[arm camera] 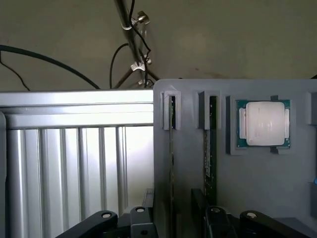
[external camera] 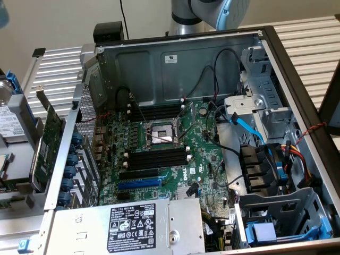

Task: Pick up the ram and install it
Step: 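Pick up the ram and move it above insertion slot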

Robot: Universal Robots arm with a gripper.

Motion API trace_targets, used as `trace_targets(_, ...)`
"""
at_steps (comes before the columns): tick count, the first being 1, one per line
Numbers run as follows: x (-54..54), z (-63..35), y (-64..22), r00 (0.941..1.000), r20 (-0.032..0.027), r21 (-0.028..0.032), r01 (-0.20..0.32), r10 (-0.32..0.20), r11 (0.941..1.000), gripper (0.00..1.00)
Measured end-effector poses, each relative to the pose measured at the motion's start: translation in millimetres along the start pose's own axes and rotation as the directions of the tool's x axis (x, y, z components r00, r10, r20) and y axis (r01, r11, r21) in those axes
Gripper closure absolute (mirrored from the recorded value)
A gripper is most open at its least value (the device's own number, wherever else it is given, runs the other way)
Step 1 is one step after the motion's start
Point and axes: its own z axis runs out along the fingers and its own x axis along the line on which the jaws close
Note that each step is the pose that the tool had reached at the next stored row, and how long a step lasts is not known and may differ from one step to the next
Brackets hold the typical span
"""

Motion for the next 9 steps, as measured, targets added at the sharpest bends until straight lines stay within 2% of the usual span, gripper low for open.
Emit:
trace_targets(6, 0.7, 10.8, -0.3, 1.0000, 0.0032, -0.0028, 0.000, 0.000, 1.0000, 0.58)
trace_targets(9, 0.8, 15.1, -0.4, 1.0000, 0.0074, -0.0055, 0.000, 0.000, 1.0000, 0.58)
